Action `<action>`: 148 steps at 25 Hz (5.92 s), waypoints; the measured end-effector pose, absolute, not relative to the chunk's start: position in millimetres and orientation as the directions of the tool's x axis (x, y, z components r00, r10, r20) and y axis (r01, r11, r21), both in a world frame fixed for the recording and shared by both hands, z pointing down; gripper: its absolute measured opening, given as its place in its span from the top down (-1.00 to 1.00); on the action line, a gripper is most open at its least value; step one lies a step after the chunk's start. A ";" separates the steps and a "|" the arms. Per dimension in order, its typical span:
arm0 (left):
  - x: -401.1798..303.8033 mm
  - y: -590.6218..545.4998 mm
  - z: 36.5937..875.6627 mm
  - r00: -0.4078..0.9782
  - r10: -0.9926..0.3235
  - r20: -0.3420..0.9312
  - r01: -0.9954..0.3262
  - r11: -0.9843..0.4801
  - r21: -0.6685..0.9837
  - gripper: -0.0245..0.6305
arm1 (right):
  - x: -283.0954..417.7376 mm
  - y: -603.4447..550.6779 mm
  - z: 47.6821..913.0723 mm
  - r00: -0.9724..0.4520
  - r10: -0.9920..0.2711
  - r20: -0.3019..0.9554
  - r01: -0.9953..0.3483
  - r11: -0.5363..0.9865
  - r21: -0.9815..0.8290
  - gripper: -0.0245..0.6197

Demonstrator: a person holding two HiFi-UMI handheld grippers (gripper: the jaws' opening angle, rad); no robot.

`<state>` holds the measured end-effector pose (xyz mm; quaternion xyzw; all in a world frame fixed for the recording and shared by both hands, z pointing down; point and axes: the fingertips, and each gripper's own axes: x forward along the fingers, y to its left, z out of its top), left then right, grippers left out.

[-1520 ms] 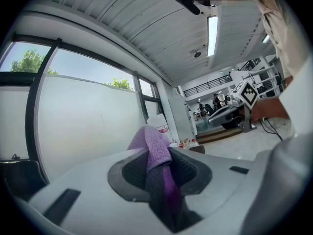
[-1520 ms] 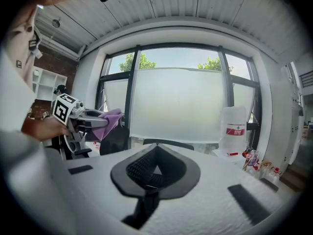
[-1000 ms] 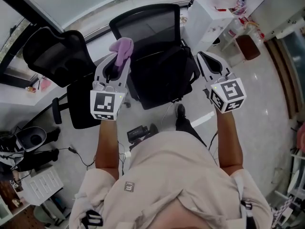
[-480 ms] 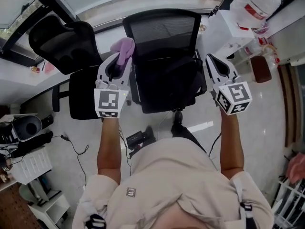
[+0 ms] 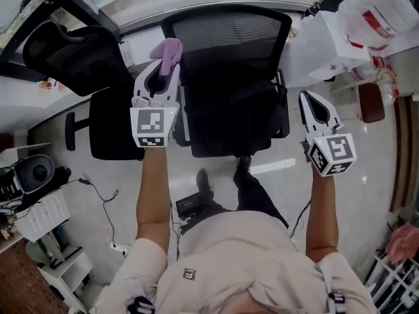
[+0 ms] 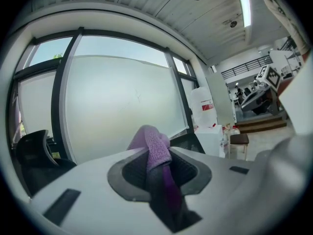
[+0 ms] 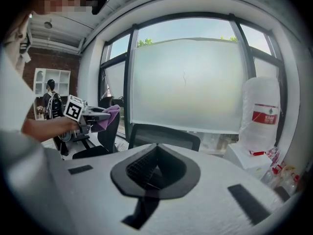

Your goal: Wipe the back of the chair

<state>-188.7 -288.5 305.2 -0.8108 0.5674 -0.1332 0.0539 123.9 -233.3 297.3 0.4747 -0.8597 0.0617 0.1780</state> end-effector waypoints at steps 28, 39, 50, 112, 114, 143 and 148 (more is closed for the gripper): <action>-157.2 -474.9 501.0 0.191 -0.931 0.312 -0.943 -0.262 -0.206 0.62 | 191.7 -281.7 471.2 -0.479 -0.717 0.506 -0.840 0.543 -0.026 0.94; -58.9 -506.2 525.7 0.270 -0.918 0.291 -0.937 -0.320 -0.140 0.63 | 139.6 -446.7 469.1 -0.501 -0.794 0.344 -0.832 0.551 0.059 0.94; 115.3 -516.3 533.8 0.519 -0.810 0.272 -0.817 -0.564 -0.121 0.64 | 163.2 -469.7 480.6 -0.474 -0.807 0.353 -0.851 0.523 0.051 0.94; -189.2 -477.8 536.2 -0.022 -0.963 0.268 -0.995 -0.006 -0.103 0.65 | 91.0 -446.8 511.2 -0.534 -0.742 0.406 -0.805 0.593 0.025 0.94; -206.5 -472.6 535.2 -0.045 -0.963 0.264 -0.995 0.021 -0.094 0.65 | 80.1 -444.4 510.6 -0.542 -0.735 0.408 -0.797 0.603 0.027 0.94; 140.1 -507.6 582.2 0.487 -0.802 0.346 -0.860 -0.509 0.032 0.66 | 216.9 -436.8 537.5 -0.403 -0.795 0.453 -0.893 0.450 -0.006 0.94; 133.4 -504.8 571.6 0.509 -0.799 0.320 -0.843 -0.538 -0.003 0.66 | 207.1 -434.5 537.6 -0.416 -0.784 0.461 -0.885 0.465 -0.008 0.94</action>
